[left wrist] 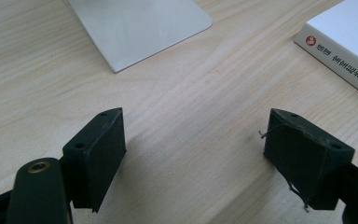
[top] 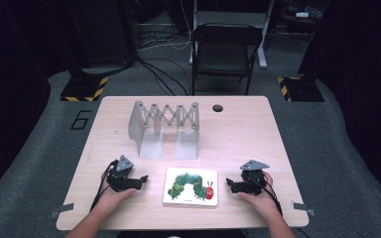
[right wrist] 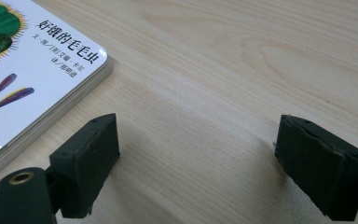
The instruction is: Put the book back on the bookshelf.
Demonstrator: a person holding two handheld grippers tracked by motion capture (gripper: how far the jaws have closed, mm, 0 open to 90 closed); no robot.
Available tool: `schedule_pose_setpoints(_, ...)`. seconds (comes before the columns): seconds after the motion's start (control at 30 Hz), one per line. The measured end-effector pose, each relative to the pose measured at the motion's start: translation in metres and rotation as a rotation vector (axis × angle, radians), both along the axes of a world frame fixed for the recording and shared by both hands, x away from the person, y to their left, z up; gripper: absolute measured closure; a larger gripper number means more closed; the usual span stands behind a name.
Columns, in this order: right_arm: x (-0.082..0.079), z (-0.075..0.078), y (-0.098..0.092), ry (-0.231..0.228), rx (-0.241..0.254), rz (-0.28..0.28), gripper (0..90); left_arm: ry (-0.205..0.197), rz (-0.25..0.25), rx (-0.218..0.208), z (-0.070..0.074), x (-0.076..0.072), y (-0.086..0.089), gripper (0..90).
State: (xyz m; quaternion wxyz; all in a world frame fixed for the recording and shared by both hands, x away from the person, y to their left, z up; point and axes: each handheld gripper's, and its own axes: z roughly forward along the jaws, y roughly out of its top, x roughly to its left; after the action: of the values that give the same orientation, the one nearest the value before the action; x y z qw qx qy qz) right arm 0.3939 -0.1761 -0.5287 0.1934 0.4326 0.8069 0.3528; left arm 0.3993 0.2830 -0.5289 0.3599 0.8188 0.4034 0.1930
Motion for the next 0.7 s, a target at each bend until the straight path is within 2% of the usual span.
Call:
schedule_pose_setpoints(0.1,0.0006,-0.0004,0.0002,-0.001,0.01,-0.01,13.4,0.011,-0.003,0.001,0.0008,-0.0004,0.0004,20.3)
schedule_pose_setpoints(0.17,0.0012,0.0001,-0.0002,0.003,-0.001,-0.007,13.4,0.009,-0.002,0.0,0.0006,-0.0004,0.0002,20.3)
schedule_pose_setpoints(0.27,0.0042,0.0002,-0.0003,-0.003,0.0,-0.002,14.9,0.004,0.016,-0.011,-0.0001,-0.003,-0.0015,20.3)
schedule_pose_setpoints(0.53,0.0064,-0.0002,0.0034,0.0,0.021,-0.026,14.9,0.008,0.004,-0.014,-0.0001,-0.0085,-0.0008,20.5)
schedule_pose_setpoints(0.7,0.0077,0.0,0.0052,-0.002,0.014,-0.038,14.8,0.007,0.003,-0.013,0.0,-0.0091,0.0001,20.9)
